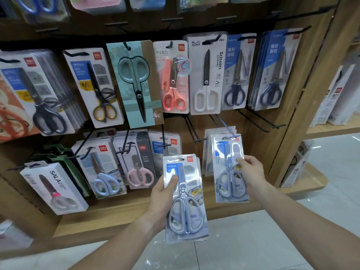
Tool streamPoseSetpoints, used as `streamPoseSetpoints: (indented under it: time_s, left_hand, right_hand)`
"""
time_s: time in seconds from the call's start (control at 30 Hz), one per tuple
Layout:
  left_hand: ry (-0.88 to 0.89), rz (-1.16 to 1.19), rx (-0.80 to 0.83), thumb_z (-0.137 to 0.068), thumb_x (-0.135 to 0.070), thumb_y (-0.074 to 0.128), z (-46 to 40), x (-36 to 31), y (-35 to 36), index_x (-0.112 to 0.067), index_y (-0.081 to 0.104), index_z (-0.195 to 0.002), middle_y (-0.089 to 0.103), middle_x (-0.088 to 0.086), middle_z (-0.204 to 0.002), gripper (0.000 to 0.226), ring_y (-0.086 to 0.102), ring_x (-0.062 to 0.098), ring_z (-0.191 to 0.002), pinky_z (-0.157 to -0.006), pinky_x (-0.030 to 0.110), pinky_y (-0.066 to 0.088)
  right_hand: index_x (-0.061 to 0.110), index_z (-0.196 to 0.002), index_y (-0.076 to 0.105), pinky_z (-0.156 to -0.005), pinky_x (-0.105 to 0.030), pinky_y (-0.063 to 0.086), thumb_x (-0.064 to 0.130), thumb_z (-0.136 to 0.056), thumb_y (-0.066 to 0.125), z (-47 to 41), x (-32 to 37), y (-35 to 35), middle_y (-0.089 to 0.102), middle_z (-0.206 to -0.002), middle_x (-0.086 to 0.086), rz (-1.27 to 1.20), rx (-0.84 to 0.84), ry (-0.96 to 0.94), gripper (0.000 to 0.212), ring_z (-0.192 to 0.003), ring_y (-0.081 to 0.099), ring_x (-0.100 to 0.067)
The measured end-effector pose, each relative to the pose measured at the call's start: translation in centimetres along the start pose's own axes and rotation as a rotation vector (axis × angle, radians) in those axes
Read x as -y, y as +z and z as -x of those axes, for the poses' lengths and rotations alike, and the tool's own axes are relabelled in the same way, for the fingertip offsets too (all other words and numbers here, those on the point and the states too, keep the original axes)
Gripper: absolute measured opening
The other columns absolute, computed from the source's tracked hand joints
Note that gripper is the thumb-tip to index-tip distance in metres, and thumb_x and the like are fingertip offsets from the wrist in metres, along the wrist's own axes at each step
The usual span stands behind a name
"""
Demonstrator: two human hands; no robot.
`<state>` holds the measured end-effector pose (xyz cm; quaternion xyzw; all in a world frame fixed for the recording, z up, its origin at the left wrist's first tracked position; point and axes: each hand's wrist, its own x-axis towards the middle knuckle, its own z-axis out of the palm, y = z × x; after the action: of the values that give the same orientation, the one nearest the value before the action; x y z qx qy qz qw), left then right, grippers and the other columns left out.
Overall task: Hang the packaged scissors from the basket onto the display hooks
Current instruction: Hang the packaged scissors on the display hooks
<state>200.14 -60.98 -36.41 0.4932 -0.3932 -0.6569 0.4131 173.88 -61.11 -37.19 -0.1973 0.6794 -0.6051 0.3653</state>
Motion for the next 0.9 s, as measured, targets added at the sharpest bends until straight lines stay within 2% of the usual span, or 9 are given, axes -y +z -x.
streamPoseSetpoints:
  time_s: [0.23, 0.33, 0.43, 0.5, 0.57, 0.63, 0.7, 0.8, 0.9]
  left_hand:
    - [-0.001, 0.02, -0.001, -0.108, -0.024, 0.058, -0.1, 0.2, 0.0, -0.015, 0.067, -0.126, 0.079, 0.017, -0.113, 0.022, 0.075, 0.043, -0.106, -0.1, 0.068, 0.054]
    - [-0.004, 0.035, -0.008, -0.108, -0.023, 0.058, 0.2, -0.2, 0.1, -0.013, 0.066, -0.125, 0.079, 0.017, -0.111, 0.021, 0.076, 0.042, -0.104, -0.099, 0.067, 0.055]
    - [-0.006, 0.045, -0.01, -0.108, -0.023, 0.059, 0.4, -0.3, 0.2, -0.013, 0.066, -0.124, 0.08, 0.017, -0.11, 0.021, 0.076, 0.042, -0.104, -0.099, 0.066, 0.055]
    - [-0.005, 0.043, -0.021, -0.107, -0.021, 0.059, 0.4, -0.4, 0.4, -0.011, 0.066, -0.123, 0.08, 0.017, -0.109, 0.02, 0.075, 0.043, -0.105, -0.098, 0.065, 0.056]
    - [0.001, 0.04, -0.022, -0.107, -0.02, 0.059, 0.5, -0.3, 0.8, -0.011, 0.066, -0.121, 0.08, 0.016, -0.107, 0.018, 0.076, 0.042, -0.103, -0.095, 0.061, 0.059]
    - [0.008, 0.033, -0.021, -0.107, -0.02, 0.061, 0.6, -0.3, 1.2, -0.01, 0.067, -0.119, 0.081, 0.016, -0.105, 0.017, 0.077, 0.039, -0.098, -0.093, 0.06, 0.06]
    - [0.029, 0.029, -0.038, -0.103, -0.02, 0.067, 0.6, -0.2, 1.5, -0.008, 0.069, -0.115, 0.08, 0.017, -0.102, 0.017, 0.077, 0.037, -0.093, -0.092, 0.061, 0.06]
    - [0.062, 0.019, -0.045, -0.097, -0.018, 0.075, 0.8, -0.4, 1.6, -0.01, 0.07, -0.109, 0.081, 0.015, -0.099, 0.015, 0.078, 0.037, -0.092, -0.089, 0.059, 0.062]
    - [0.1, -0.015, -0.053, -0.092, -0.016, 0.08, 1.1, -0.6, 1.5, -0.01, 0.07, -0.11, 0.082, 0.009, -0.099, 0.021, 0.08, 0.03, -0.089, -0.077, 0.043, 0.066]
  right_hand:
    - [0.022, -0.105, 0.067, -0.085, -0.05, 0.064, 0.02, -0.099, 0.071, -3.8, 1.1, 1.9, 0.076, -0.103, -0.01, -0.029, -0.04, 0.049, 0.008, -0.09, 0.077, -0.026]
    - [0.013, -0.119, 0.065, -0.091, -0.042, 0.059, 0.025, -0.093, 0.078, -4.3, 0.4, 2.4, 0.072, -0.111, -0.006, -0.04, -0.109, 0.09, 0.031, -0.095, 0.072, -0.024]
    - [0.011, -0.13, 0.056, -0.093, -0.036, 0.048, 0.027, -0.088, 0.082, -3.2, 0.3, 2.2, 0.061, -0.12, -0.006, 0.176, -0.264, 0.067, 0.052, -0.112, 0.061, -0.031]
    - [0.011, -0.126, 0.06, -0.099, -0.04, 0.049, 0.03, -0.088, 0.081, -1.6, 0.3, 2.1, 0.067, -0.127, -0.013, 0.309, -0.289, 0.05, 0.047, -0.117, 0.063, -0.035]
    - [0.014, -0.114, 0.066, -0.092, -0.042, 0.056, 0.04, -0.089, 0.08, 1.0, 0.5, 2.3, 0.073, -0.115, -0.013, 0.236, -0.063, 0.045, 0.039, -0.105, 0.07, -0.032]
    - [0.017, -0.109, 0.069, -0.081, -0.039, 0.059, 0.054, -0.086, 0.078, 4.3, 1.2, 3.0, 0.077, -0.104, -0.007, 0.221, 0.268, 0.104, 0.045, -0.097, 0.073, -0.026]
    - [0.015, -0.105, 0.069, -0.078, -0.036, 0.059, 0.056, -0.08, 0.083, 6.7, 1.9, 3.9, 0.08, -0.097, -0.004, 0.285, 0.454, 0.077, 0.05, -0.093, 0.076, -0.022]
    - [0.009, -0.105, 0.067, -0.071, -0.032, 0.061, 0.028, -0.076, 0.093, 7.6, 1.6, 4.8, 0.079, -0.098, -0.006, 0.295, 0.405, -0.01, 0.043, -0.086, 0.078, -0.019]
    - [0.005, -0.106, 0.071, -0.075, -0.036, 0.063, 0.012, -0.082, 0.087, 7.9, 1.2, 4.3, 0.08, -0.1, -0.009, 0.239, 0.413, 0.017, 0.03, -0.087, 0.079, -0.021]
